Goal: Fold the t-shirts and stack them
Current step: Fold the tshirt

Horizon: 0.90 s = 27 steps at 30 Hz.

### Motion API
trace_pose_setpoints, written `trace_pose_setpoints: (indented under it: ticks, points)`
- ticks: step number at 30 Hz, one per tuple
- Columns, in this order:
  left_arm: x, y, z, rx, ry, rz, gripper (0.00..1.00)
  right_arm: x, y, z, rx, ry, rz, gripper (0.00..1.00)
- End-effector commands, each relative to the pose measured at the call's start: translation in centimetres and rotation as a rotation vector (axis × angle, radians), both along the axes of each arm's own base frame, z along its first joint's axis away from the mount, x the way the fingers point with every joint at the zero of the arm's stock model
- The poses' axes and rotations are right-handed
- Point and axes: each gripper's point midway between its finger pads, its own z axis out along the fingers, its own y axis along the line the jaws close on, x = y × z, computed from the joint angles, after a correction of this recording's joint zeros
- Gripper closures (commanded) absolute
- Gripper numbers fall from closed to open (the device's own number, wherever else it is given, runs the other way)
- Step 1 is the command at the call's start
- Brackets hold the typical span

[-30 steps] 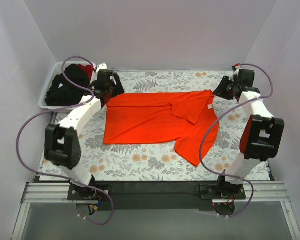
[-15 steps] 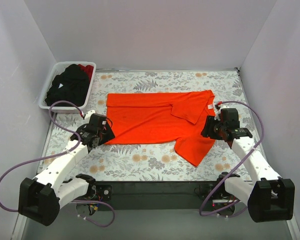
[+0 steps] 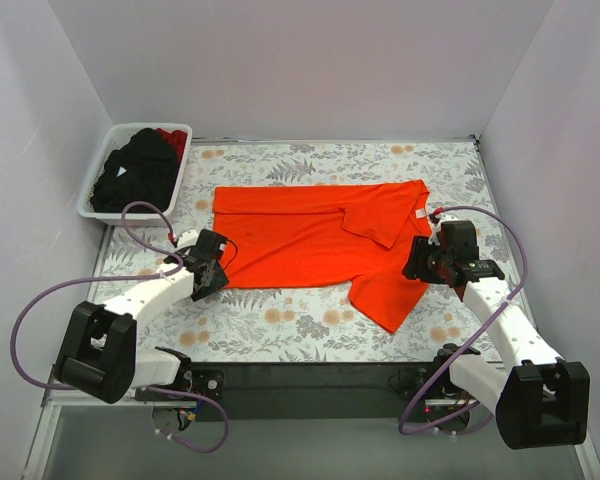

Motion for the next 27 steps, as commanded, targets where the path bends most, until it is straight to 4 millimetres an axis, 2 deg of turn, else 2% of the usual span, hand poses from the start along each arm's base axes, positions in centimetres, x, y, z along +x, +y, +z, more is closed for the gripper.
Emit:
trace_pose_setpoints:
  ticks: [1, 4, 8, 9, 12, 20, 23, 27]
  points:
    - [2.1, 0.1, 0.6, 0.024, -0.058, 0.035, 0.54, -0.1, -0.3, -0.1, -0.021, -0.013, 0.006, 0.43]
    - [2.0, 0.1, -0.1, 0.033, -0.027, 0.030, 0.55, -0.1, -0.4, -0.3, -0.027, -0.004, 0.002, 0.43]
    - [1.7, 0.1, -0.6, 0.037, -0.001, 0.024, 0.74, 0.0, -1.1, -0.8, -0.057, 0.009, -0.033, 0.43]
    - [1.6, 0.0, -0.7, 0.034, 0.003, 0.018, 0.84, 0.0, -1.2, -0.8, -0.062, 0.011, -0.039, 0.43]
    - [1.5, -0.3, -0.8, 0.026, 0.016, 0.008, 1.00, 0.0, -2.5, -1.3, -0.113, 0.026, -0.096, 0.42]
    - [1.4, -0.2, -0.6, 0.027, 0.017, -0.004, 1.00, 0.5, -3.7, -3.0, -0.093, 0.121, -0.167, 0.44]
    - [1.6, -0.2, -0.2, 0.033, 0.003, -0.010, 1.00, 0.9, -4.9, -3.5, -0.061, 0.142, -0.220, 0.46]
    - [1.9, 0.0, 0.3, 0.040, -0.017, -0.012, 1.00, 1.5, -5.5, -3.6, -0.057, 0.147, -0.254, 0.49]
